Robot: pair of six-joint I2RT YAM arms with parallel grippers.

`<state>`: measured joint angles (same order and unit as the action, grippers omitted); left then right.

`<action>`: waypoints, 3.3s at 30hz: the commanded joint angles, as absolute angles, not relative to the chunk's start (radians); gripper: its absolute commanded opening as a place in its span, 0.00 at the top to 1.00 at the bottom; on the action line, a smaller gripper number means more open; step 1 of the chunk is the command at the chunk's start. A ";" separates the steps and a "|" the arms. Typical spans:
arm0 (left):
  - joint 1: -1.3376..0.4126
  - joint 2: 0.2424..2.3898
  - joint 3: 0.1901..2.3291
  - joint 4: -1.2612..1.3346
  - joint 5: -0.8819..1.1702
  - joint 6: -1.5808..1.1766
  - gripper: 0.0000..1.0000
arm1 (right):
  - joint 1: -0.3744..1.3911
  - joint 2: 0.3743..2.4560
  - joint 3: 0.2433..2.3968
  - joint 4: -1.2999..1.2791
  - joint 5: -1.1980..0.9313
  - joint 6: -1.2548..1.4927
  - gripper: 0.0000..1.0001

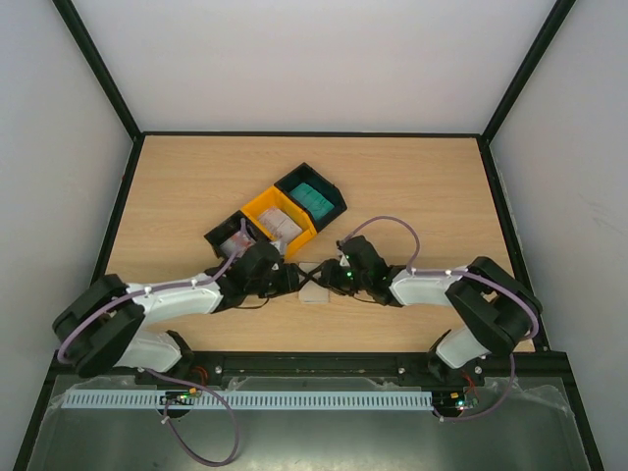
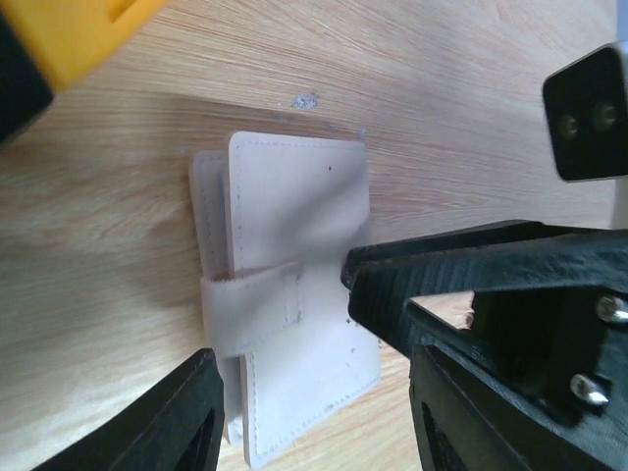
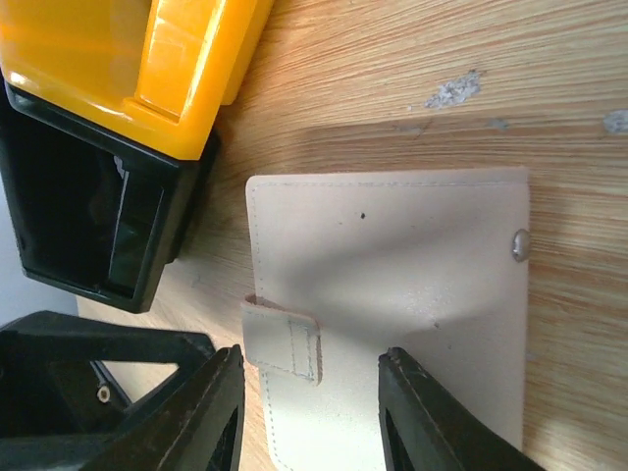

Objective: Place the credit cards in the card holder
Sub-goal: Close the card holder at the center of the board.

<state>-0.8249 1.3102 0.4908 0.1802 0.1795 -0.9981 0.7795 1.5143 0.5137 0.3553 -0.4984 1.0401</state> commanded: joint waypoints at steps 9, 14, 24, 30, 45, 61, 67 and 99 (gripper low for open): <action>-0.820 1.496 0.597 0.039 0.200 -0.947 0.64 | 0.778 1.331 0.515 0.183 -0.280 0.987 0.53; -0.821 1.513 0.606 0.001 0.201 -0.947 0.68 | 0.778 1.312 0.494 0.111 -0.234 0.931 0.45; -0.821 1.536 0.588 -0.029 0.176 -0.957 0.74 | 0.779 1.451 0.467 0.267 -0.470 0.937 0.44; -0.822 1.538 0.572 -0.015 0.179 -0.962 0.74 | 0.782 1.517 0.423 0.466 -0.580 0.992 0.48; -0.821 1.317 0.608 -0.067 0.064 -0.941 0.49 | 0.786 1.341 0.601 -0.112 -0.241 0.824 0.98; -0.774 1.066 0.864 -0.358 -0.163 -0.764 0.35 | 1.043 1.621 1.027 -1.059 0.452 0.968 0.94; -0.747 1.028 0.859 -0.386 -0.150 -0.768 0.34 | 1.101 1.781 1.160 -0.889 0.326 0.907 0.76; -0.835 1.316 0.720 -0.108 0.161 -0.799 0.21 | 0.726 1.369 0.628 -0.318 -0.092 0.799 0.58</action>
